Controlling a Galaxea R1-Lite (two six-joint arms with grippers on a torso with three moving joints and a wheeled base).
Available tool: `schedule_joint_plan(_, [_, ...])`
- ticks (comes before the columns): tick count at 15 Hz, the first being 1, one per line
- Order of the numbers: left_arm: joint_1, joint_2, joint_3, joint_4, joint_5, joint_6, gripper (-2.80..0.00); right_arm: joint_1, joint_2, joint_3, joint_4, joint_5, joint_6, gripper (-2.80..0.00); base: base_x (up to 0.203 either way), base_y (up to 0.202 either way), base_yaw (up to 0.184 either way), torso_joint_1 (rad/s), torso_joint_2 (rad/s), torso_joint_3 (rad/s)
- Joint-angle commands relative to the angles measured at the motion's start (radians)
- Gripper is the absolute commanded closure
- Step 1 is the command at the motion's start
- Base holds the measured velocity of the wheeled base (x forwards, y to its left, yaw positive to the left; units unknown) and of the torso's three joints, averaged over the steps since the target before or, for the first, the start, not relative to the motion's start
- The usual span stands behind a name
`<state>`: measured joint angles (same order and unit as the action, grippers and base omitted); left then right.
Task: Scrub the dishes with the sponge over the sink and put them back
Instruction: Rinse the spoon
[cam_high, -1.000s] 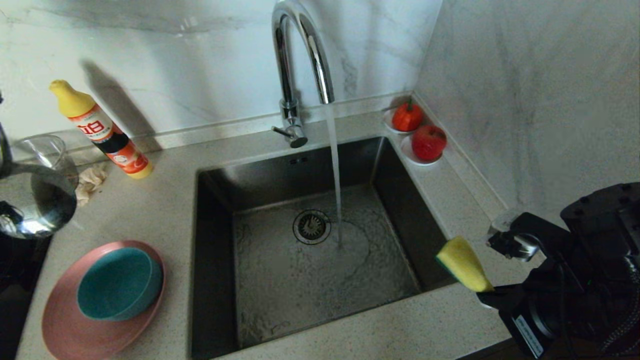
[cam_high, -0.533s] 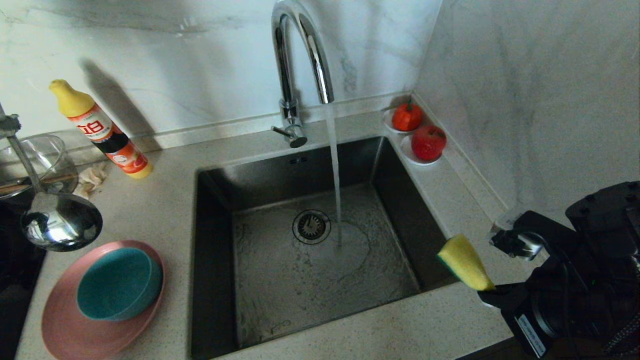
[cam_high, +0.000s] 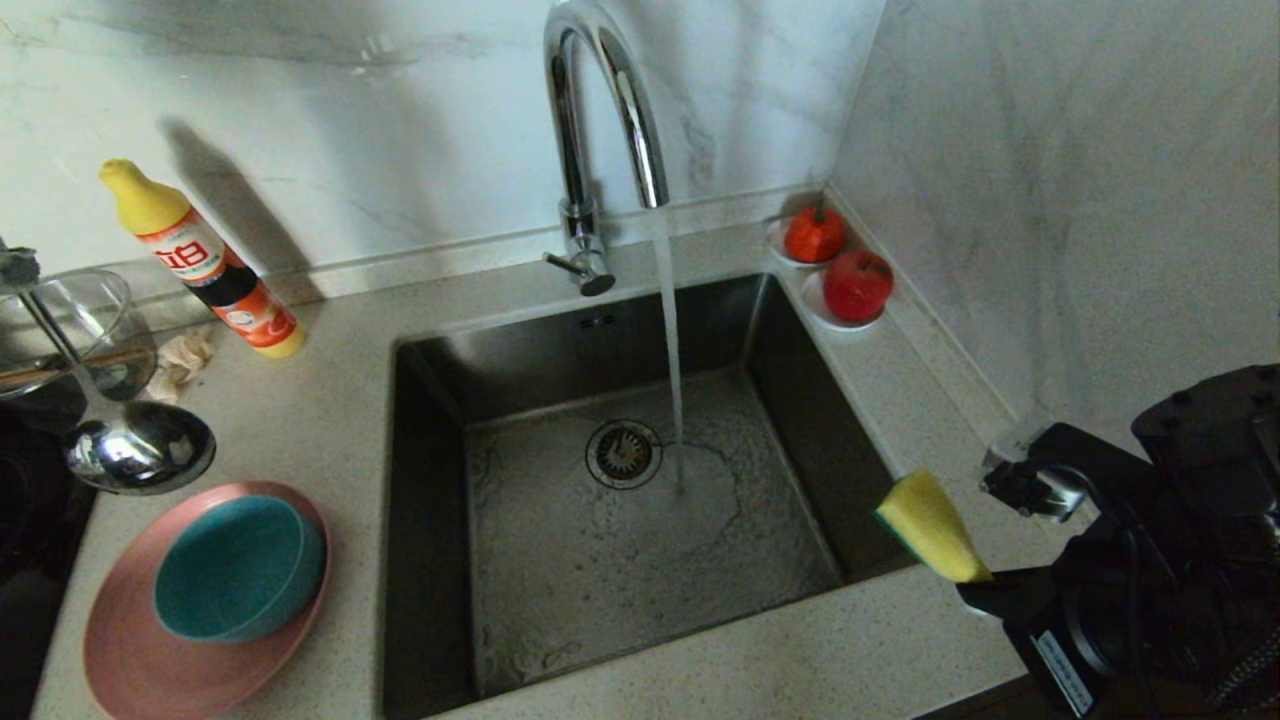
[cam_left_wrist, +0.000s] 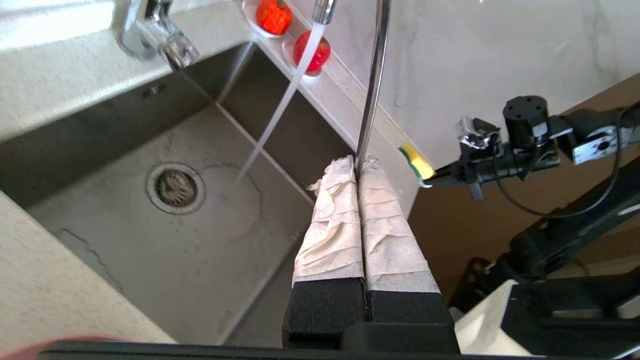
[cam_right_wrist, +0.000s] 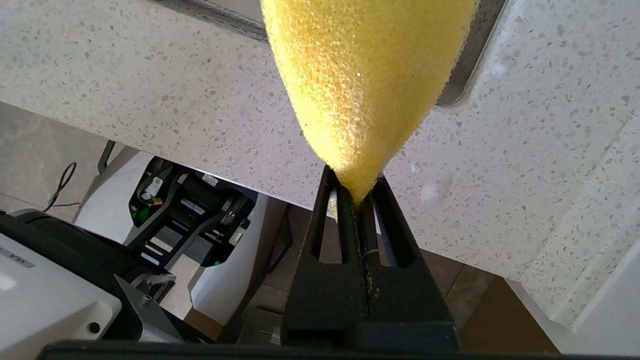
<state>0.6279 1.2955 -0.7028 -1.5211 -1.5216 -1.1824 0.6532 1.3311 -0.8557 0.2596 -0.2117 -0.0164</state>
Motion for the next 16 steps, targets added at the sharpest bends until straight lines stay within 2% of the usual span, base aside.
schedule_joint_plan(1, [0.009, -0.033, -0.009, -0.009, -0.008, -0.009, 0.0, 0.0, 0.001, 0.001, 0.001, 0.0, 0.0, 0.0, 0.0, 0.0, 0.0, 0.0, 0.0, 0.0])
schedule_joint_plan(2, [0.01, -0.035, -0.009, -0.009, -0.008, -0.03, 0.0, 0.0, 0.0, 0.003, 0.001, 0.0, 0.0, 0.0, 0.0, 0.0, 0.0, 0.0, 0.0, 0.0])
schedule_joint_plan(3, [0.01, -0.037, -0.021, -0.009, -0.008, -0.084, 0.0, 0.0, -0.001, 0.006, 0.001, 0.0, 0.0, 0.0, 0.0, 0.0, 0.0, 0.0, 0.0, 0.0])
schedule_joint_plan(7, [0.012, -0.029, -0.175, -0.009, -0.008, -0.459, 0.0, 0.0, 0.0, 0.007, 0.001, -0.002, 0.0, 0.0, 0.0, 0.0, 0.0, 0.0, 0.0, 0.0])
schedule_joint_plan(9, [0.024, -0.022, -0.207, -0.009, -0.008, -0.497, 0.0, 0.0, 0.003, 0.007, 0.0, -0.002, 0.0, 0.0, 0.0, 0.0, 0.0, 0.0, 0.0, 0.0])
schedule_joint_plan(16, [0.046, -0.019, -0.203, -0.009, -0.008, -0.469, 0.0, 0.0, 0.0, 0.009, 0.001, -0.002, 0.0, 0.0, 0.0, 0.0, 0.0, 0.0, 0.0, 0.0])
